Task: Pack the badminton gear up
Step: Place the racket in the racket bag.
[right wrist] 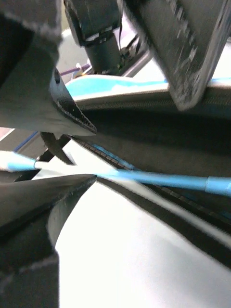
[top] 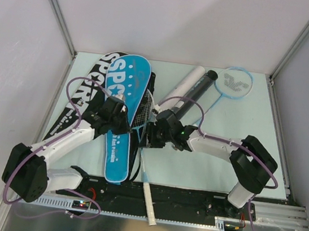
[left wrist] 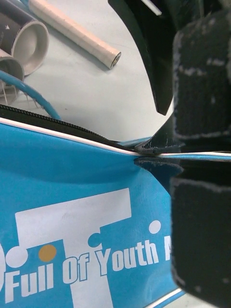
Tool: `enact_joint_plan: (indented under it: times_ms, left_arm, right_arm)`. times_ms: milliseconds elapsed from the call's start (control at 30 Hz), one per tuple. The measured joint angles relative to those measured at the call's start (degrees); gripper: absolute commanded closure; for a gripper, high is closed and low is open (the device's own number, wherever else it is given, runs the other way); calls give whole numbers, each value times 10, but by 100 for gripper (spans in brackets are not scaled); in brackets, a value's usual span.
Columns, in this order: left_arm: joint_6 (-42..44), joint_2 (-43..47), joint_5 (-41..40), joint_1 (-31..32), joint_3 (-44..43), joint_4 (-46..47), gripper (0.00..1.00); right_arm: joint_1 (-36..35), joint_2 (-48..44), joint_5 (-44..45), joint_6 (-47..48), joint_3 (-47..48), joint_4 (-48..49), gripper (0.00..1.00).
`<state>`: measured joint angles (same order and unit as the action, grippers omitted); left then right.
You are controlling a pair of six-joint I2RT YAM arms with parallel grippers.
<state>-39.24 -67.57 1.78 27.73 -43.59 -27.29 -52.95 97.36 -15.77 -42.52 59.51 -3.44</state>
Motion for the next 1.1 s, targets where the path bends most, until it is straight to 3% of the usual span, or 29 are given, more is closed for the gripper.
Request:
enact_joint_plan:
  times_ms: [267,633,867,1100]
  left_arm:
    - [-11,0,17,0,1,23,100]
    - [-13,0,19,0,17,34,100]
    - [-14,9,21,0,27,42,100]
    - [-18,14,21,0,28,46,100]
  right_arm:
    - [-22,-38,32,0,-58,-71,51]
    - [-150,-76,35,-57,-143,-73,52]
    - [-183,-76,46,-92,-146,-61,58]
    - [-186,-64,40,-116,-147,-42,46]
